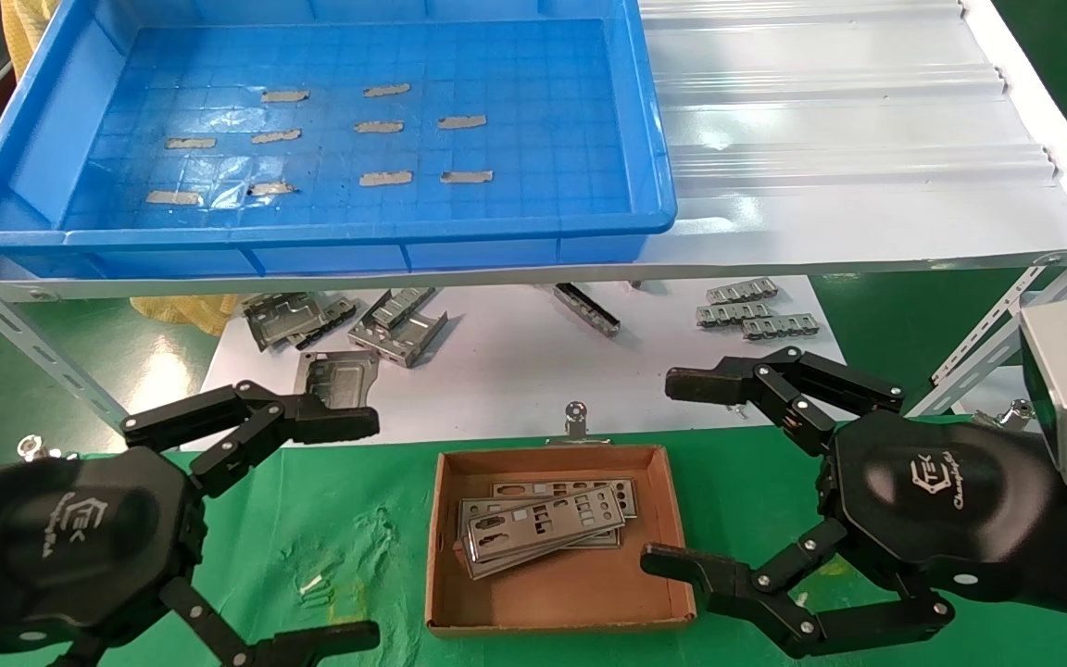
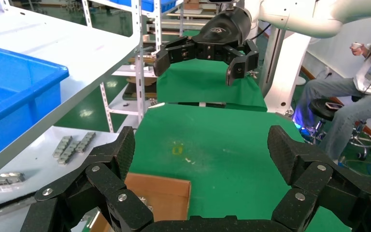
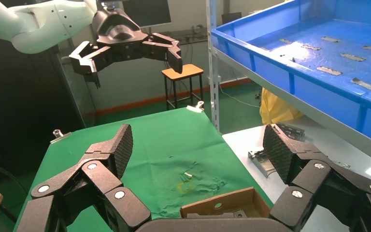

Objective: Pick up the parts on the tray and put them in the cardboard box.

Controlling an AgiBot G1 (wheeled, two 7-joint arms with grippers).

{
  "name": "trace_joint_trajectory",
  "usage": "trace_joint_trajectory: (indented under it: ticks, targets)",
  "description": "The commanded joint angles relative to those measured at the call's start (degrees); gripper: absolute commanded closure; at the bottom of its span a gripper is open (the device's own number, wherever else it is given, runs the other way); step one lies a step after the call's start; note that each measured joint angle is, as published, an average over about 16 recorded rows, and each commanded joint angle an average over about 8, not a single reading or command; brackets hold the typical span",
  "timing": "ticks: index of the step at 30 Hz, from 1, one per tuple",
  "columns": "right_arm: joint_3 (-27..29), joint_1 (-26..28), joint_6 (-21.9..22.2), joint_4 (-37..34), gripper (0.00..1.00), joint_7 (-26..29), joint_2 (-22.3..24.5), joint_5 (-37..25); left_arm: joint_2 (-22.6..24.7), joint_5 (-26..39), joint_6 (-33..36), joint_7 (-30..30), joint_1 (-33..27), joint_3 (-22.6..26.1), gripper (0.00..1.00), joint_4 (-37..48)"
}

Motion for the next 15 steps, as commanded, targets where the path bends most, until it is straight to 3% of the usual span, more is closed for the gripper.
trace_joint_trajectory:
  ticks: [1,15]
  targets:
    - [0.0,0.0,0.0,0.0,0.00,0.0,0.0,0.0,-0.1,-0.1,0.0,-0.1,0.1,-0.1,0.00,-0.2]
    - [0.0,0.0,0.0,0.0,0.00,0.0,0.0,0.0,0.5,0.2,0.0,0.4,-0.4,0.4,0.00,1.0]
